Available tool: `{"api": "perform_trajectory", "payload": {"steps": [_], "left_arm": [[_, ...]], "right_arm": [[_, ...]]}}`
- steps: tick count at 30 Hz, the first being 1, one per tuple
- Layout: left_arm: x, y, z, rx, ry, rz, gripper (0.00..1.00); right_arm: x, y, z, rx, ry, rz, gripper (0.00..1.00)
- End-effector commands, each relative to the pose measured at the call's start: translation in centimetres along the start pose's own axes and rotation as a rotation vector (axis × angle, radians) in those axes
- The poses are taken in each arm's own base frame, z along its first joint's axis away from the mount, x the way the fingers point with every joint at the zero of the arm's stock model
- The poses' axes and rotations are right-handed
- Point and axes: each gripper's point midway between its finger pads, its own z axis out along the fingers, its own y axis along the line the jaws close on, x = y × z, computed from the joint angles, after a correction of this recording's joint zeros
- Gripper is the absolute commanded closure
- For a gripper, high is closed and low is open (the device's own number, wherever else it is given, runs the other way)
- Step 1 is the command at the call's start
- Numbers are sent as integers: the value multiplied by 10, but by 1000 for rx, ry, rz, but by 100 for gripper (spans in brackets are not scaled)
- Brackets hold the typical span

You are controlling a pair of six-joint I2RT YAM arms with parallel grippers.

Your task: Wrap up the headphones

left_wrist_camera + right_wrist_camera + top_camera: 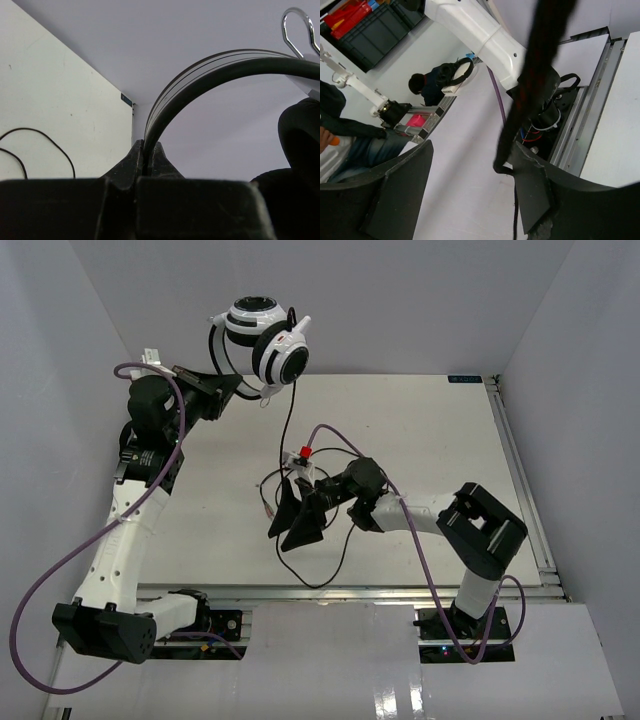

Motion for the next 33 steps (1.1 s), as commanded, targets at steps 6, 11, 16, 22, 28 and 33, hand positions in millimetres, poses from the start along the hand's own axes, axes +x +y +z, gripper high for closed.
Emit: {"api": "perform_trajectory", "payload": {"steps": [6,11,16,22,28,33], "left_arm": [[-59,-48,-14,84,-289,-58,100],[-75,-34,-15,40,-387,-56,100],[-101,-15,-10,-70,-527,42,100],[-119,28,21,-273,-590,207,100],[-81,72,66,-430,-460,378,100],[-57,89,78,-451,-383,406,100]], "right_arm": [[-58,52,-2,-61,-189,-402,65],[-61,36,-19,62,-202,-403,85],[-36,-32,-37,407,22,-286,92],[-23,-57,-53,654,366,-492,92],[2,-76,-68,789,773,-501,92],[16,-69,-73,752,897,-499,92]]}}
